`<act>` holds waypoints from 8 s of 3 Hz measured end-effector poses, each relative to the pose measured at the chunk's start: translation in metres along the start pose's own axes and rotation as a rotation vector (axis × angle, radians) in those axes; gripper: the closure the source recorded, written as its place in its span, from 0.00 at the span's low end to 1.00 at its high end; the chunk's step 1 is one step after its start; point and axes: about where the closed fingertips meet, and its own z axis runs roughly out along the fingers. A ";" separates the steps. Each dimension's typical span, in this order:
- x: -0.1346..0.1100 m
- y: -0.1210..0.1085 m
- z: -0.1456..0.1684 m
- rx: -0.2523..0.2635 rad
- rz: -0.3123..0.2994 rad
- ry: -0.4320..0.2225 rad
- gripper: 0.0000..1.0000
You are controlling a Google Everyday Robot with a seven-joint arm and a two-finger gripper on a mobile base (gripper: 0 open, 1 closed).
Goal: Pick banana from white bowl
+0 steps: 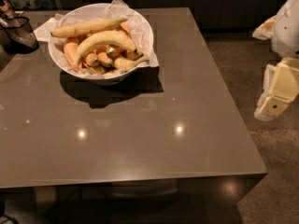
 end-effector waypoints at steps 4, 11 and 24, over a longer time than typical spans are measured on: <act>-0.073 -0.047 0.012 -0.059 -0.024 0.032 0.00; -0.194 -0.103 0.039 -0.063 -0.155 -0.175 0.07; -0.335 -0.109 0.139 -0.177 -0.371 -0.061 0.31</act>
Offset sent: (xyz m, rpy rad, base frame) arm 0.0412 0.0268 0.0150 0.0223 0.1030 -0.0912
